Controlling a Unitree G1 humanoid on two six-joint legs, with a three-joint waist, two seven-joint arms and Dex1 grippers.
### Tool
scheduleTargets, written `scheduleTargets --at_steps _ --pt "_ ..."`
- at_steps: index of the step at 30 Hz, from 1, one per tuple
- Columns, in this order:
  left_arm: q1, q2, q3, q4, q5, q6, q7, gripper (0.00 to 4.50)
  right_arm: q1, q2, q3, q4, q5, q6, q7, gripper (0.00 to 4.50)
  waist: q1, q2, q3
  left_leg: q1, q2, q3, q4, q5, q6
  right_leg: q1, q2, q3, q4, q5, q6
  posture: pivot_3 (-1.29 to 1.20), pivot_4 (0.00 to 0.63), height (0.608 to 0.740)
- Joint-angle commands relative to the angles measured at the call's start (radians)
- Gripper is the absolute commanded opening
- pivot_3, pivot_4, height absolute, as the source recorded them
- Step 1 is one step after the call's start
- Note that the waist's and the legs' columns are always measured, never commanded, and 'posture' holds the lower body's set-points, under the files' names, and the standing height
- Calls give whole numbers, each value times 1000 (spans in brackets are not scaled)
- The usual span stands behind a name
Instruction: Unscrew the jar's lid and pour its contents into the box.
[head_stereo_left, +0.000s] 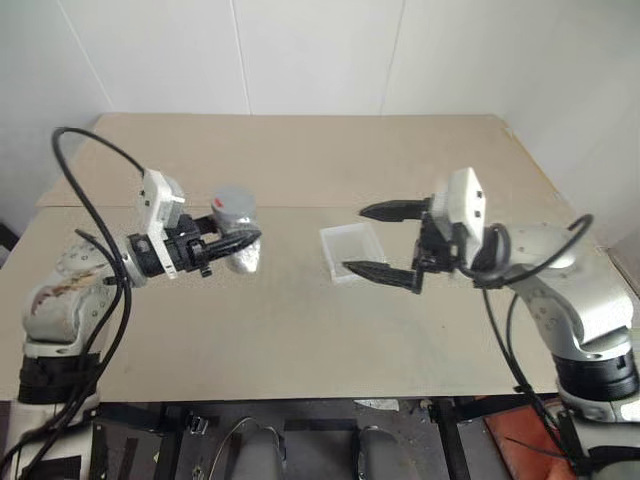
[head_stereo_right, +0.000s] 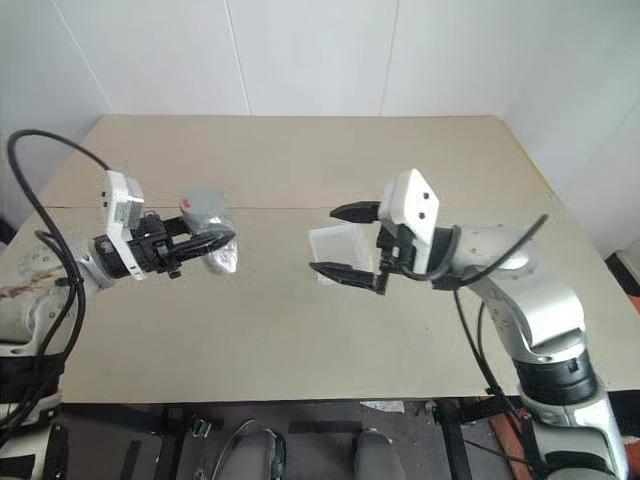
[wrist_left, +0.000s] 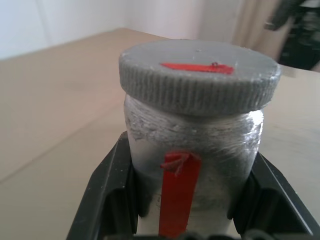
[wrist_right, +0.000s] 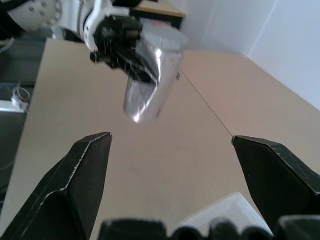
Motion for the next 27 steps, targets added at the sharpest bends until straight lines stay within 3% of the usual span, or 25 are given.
scheduleTargets --at_steps 1,5,9,14,24,27 --pt "-70 -3 -57 66 21 -97 -148 1922 -97 74 21 -15 32 81 -87 4500 -1 0 0 0 0 0 0 0 0 0 0 0 0 0 0 0 150 740" --pt "-149 -60 -107 170 54 -175 -218 1922 -200 168 60 42 9 186 -187 4500 0 0 0 -4 0 0 0 0 0 -5 0 0 2 0 0 0 150 740" --pt "-183 -127 -110 235 86 -304 -259 1922 -238 203 85 58 -8 221 -219 4500 -1 0 0 -13 0 0 3 0 0 -14 0 0 4 0 -1 0 150 740" --pt "-210 -169 -103 272 82 -332 -282 1922 -266 239 108 93 -36 222 -235 4500 -3 0 0 -15 0 0 3 0 0 -15 0 0 4 1 -1 0 150 740" --pt "-209 -181 -96 275 84 -355 -303 1922 -288 284 115 157 -56 217 -216 4500 -4 0 0 -15 0 -1 4 0 0 -15 0 -1 5 1 -1 0 150 740" --pt "-208 -179 -97 274 85 -356 -305 1922 -290 289 117 171 -62 209 -208 3892 -4 0 0 -15 0 -1 4 0 0 -15 0 -1 5 1 -1 0 150 740"
